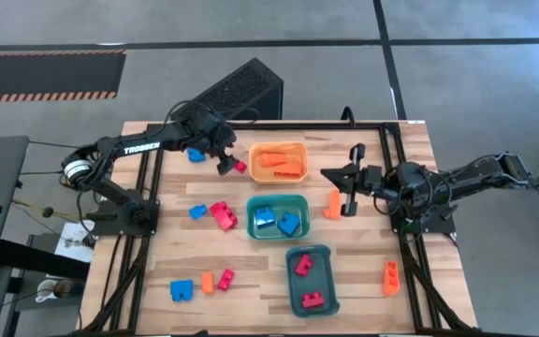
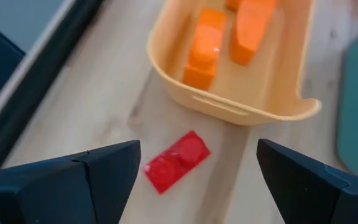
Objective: Sort & place blocks by color
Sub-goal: Put the blue game piece into the green bin
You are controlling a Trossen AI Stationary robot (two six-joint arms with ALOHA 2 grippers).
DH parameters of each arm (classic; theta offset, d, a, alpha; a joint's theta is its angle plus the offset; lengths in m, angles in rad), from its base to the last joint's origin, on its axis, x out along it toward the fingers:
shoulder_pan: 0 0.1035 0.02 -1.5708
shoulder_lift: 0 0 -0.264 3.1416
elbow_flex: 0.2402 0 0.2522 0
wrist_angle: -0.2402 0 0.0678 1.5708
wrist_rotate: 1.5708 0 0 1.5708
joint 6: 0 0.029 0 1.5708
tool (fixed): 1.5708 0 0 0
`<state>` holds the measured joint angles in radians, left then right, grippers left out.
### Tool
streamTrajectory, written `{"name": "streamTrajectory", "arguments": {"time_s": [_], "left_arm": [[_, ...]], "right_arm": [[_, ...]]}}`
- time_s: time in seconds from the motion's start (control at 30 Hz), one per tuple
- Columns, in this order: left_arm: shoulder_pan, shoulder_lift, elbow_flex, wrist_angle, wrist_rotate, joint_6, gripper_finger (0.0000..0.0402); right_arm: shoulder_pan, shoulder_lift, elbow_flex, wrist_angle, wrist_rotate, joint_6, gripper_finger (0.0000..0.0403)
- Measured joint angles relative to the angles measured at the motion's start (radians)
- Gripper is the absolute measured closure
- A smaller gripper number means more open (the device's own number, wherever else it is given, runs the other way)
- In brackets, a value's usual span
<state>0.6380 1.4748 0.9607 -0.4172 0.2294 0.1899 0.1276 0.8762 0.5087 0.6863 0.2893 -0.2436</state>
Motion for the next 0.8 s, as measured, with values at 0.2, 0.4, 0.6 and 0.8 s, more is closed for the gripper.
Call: {"name": "streamTrajectory", "arguments": {"time_s": [0.2, 0.4, 0.6, 0.8], "left_arm": [[-0.037, -0.001, 0.0, -0.097, -0.019, 0.035, 0.0095], [-0.135, -0.044, 0.0, -0.319, -0.196, -0.001, 0.0095], [-0.242, -0.133, 0.001, -0.572, -0.263, -0.2, 0.0095], [-0.325, -0.247, -0.058, -0.606, -0.234, -0.376, 0.0095]], "right_arm": [[0.0, 0.0, 0.0, -0.021, 0.0, 0.0, 0.0377], [0.0, 0.001, 0.0, -0.042, 0.0, 0.0, 0.0374], [0.001, 0.001, 0.0, -0.042, -0.001, 0.007, 0.0373], [0.001, 0.001, 0.0, -0.02, -0.002, 0.057, 0.0372]]}}
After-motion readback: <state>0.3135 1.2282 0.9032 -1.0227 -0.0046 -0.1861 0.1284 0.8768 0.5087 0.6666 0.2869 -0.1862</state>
